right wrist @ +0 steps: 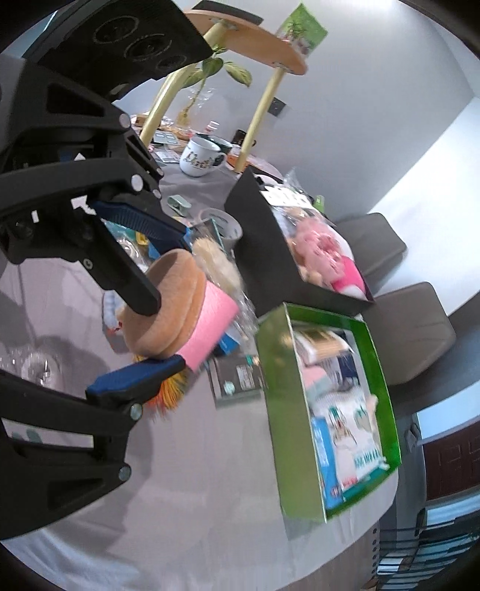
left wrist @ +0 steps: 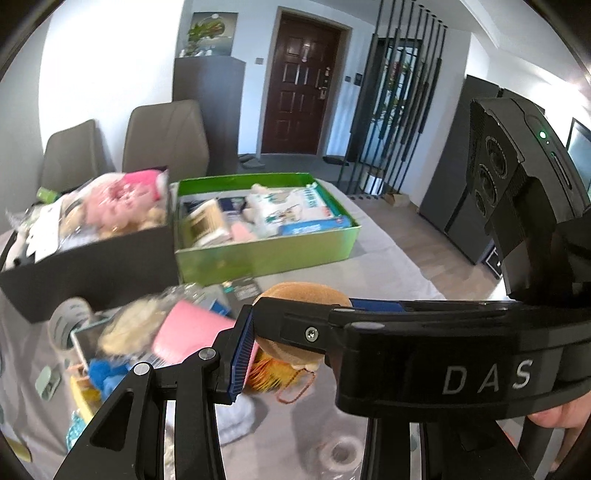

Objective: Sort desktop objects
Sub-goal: 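Carry the tan sponge puff with the left gripper over the green box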

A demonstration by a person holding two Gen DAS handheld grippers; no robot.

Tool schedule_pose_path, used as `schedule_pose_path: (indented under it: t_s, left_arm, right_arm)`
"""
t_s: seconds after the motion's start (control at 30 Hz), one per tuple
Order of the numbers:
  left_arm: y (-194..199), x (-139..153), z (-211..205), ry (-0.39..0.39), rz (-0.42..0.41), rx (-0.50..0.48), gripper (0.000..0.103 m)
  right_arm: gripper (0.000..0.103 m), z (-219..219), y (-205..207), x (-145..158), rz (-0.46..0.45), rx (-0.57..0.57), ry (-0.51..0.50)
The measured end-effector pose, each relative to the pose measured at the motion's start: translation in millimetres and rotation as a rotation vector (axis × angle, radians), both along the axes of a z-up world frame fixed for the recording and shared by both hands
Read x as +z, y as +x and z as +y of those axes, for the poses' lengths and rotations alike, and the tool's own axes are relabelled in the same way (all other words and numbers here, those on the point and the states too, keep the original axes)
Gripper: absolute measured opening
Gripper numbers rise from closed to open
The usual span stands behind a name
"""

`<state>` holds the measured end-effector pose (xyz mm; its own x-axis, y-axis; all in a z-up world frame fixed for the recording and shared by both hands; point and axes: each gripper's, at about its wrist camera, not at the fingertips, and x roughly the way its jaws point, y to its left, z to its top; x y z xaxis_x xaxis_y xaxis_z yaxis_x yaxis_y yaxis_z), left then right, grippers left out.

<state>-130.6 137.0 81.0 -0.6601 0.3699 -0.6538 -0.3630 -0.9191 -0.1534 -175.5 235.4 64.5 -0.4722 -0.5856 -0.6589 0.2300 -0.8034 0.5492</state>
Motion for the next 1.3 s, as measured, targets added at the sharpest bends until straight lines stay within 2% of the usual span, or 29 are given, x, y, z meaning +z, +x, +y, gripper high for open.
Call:
schedule_pose_path:
  t_s: [0.4,0.77,1.3]
  left_arm:
    - [-23.5,12.2,45.6,-0.019,0.02,-0.044,0.038]
    - [-47.6,25.4,64.3,-0.026,0.043,-0.068,0.038]
    - [-106.4,38.2,72.8,-0.038,0.075,-0.084,0.039]
  right_arm:
    - [0.065,47.3,-10.6,12.1,0.021,-0.055,-0.022]
    - [0.065,69.6,-28.5,25.1,0.042,-0.079,-0.022]
    - [0.065,82.1,-81.8,42.6,0.081,-0.089,-0.041]
